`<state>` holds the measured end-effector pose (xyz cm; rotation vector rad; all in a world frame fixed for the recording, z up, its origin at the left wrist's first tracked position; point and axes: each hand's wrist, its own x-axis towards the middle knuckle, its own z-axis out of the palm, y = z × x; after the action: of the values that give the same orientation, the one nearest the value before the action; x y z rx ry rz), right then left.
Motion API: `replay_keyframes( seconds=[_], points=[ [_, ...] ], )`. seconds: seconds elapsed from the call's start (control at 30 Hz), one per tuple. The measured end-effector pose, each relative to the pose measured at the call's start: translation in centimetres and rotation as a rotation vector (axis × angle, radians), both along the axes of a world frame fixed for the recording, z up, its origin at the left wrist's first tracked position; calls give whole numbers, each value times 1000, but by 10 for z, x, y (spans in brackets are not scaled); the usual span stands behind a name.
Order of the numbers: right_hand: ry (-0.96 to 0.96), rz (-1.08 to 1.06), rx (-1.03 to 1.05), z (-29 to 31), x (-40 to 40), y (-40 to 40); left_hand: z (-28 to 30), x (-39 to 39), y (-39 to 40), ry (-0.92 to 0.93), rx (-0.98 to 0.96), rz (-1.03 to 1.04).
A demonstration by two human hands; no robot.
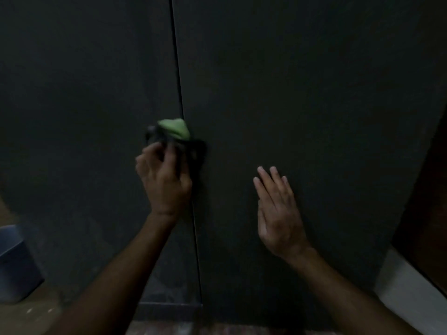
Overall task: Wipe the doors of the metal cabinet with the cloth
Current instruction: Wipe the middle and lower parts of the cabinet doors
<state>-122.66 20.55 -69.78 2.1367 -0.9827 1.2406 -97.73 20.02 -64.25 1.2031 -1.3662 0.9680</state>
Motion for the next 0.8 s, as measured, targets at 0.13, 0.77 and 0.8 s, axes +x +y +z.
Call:
replay_keyframes(
  seconds=[0.13,0.77,0.8],
  points=[
    [-33,-1,-7,1,4,-4,-54,-2,9,-345,39,-116],
    [-19,-196,9,-24,36,-15,-195,65,69,-237,427,-75],
    [-12,-200,12,-25,35,-15,-182,61,63,6,385,-57]
  ],
)
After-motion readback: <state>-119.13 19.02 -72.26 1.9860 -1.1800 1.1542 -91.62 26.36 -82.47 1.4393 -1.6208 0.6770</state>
